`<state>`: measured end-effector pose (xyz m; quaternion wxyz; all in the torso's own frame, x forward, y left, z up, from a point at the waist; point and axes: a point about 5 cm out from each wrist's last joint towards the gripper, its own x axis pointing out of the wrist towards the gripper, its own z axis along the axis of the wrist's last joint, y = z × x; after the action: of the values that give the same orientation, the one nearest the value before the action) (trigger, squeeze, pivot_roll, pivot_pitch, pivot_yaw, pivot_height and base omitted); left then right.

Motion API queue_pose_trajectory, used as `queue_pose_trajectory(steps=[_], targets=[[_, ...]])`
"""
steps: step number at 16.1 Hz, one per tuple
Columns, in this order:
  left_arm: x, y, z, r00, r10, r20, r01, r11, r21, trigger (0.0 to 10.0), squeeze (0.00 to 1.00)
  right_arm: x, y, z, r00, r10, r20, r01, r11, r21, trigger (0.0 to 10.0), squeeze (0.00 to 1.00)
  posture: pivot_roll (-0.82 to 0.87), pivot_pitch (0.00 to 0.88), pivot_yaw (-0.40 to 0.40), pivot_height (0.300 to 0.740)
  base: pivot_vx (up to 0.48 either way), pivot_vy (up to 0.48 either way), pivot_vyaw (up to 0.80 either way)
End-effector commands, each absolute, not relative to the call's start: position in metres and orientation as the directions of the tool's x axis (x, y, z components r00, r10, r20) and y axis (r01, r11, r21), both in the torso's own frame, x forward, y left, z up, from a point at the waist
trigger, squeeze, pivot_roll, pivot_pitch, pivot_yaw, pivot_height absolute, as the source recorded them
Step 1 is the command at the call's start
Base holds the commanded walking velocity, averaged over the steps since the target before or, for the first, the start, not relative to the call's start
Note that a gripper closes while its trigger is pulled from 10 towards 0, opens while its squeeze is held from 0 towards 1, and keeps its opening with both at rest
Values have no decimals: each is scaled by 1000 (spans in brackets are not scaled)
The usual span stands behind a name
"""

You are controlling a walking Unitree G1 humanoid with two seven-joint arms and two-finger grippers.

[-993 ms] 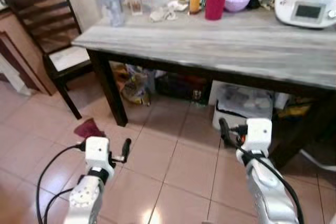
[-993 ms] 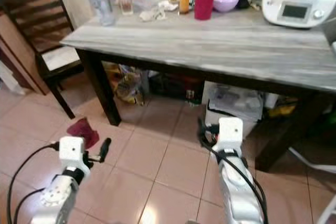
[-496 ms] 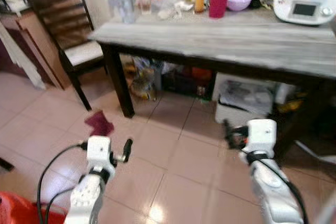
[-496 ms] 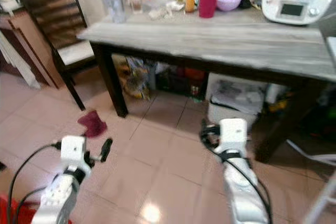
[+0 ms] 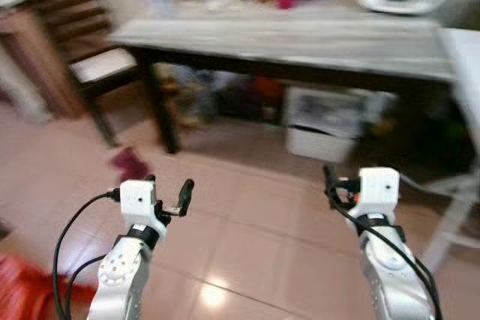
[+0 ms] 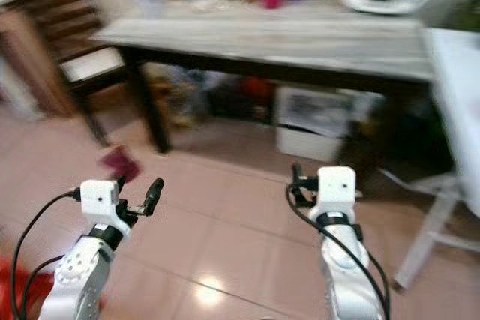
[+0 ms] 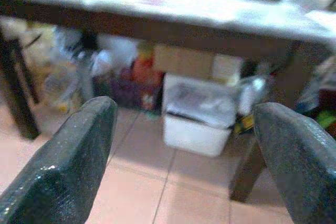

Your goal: Setting the table

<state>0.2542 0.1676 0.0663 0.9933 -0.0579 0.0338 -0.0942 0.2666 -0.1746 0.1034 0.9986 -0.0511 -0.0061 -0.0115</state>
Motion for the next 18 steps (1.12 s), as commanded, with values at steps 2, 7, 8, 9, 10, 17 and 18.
queue_pose_trajectory(steps=[2,7,8,9,10,17,18], targets=[[254,165,74,975,-220,-30,215,969,-121,10000,0,267,-173,115,998,-28,53,33,995,-97,10000,0,-143,84,60,740,0,0,-788],[252,165,72,973,-223,-50,216,968,-129,10000,0,263,-172,113,999,-29,42,32,996,-86,10000,0,-145,91,62,740,0,0,-783],[252,164,72,973,-224,-53,216,968,-131,10000,0,263,-173,113,999,-27,43,30,996,-85,10000,0,-145,90,62,740,0,-247,0],[253,164,72,973,-226,-54,217,967,-133,10000,0,263,-172,113,999,-23,43,27,996,-88,10000,0,-145,91,63,740,0,-262,0],[253,163,72,972,-227,-55,218,967,-133,10000,0,263,-172,113,999,-21,44,25,996,-88,10000,0,-144,90,63,740,0,-262,0],[255,163,72,970,-234,-66,225,966,-127,10000,0,265,-167,112,999,-5,33,6,999,-42,10000,0,-143,90,68,740,0,-315,0],[255,163,72,970,-234,-66,225,966,-126,10000,0,265,-168,113,999,-15,36,16,999,-30,10000,0,-143,90,69,740,0,-394,0]])
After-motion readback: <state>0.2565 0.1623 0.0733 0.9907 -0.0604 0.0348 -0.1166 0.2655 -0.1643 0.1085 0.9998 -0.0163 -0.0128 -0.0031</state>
